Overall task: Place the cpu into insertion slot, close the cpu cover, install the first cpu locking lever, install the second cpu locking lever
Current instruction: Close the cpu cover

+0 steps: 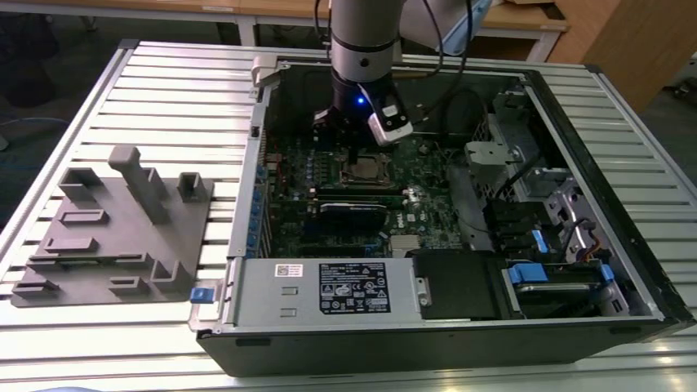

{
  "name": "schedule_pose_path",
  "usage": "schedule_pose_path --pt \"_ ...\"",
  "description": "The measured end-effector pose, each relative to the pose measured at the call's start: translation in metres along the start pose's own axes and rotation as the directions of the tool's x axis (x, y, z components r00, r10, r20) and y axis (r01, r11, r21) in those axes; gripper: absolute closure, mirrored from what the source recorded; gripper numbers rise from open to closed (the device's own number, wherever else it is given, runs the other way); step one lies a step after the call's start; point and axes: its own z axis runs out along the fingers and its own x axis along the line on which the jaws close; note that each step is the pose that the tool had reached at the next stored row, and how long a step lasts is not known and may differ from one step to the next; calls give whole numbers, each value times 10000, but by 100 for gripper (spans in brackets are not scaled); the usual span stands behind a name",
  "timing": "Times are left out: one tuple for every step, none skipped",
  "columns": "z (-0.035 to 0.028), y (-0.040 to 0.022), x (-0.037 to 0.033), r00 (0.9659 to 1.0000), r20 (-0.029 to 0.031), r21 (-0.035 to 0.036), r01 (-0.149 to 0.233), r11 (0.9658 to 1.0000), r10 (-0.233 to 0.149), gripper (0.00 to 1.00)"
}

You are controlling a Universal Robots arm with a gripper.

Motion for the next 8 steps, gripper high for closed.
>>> schedule_pose_path --pt "0 0 0 10000 0 0 -1 10000 1 89" --pt "0 0 0 10000 0 0 -1 10000 1 89" --pt "0 0 0 10000 0 0 -1 10000 1 89" --pt "0 0 -1 10000 0 0 0 10000 0 89" --pt "0 0 -1 10000 0 1 0 10000 0 89" --pt "0 0 -1 10000 0 1 0 10000 0 89" --pt "0 0 -4 10000 0 0 1 10000 -1 89" --pt "0 0 -8 10000 -1 0 2 10000 -2 89"
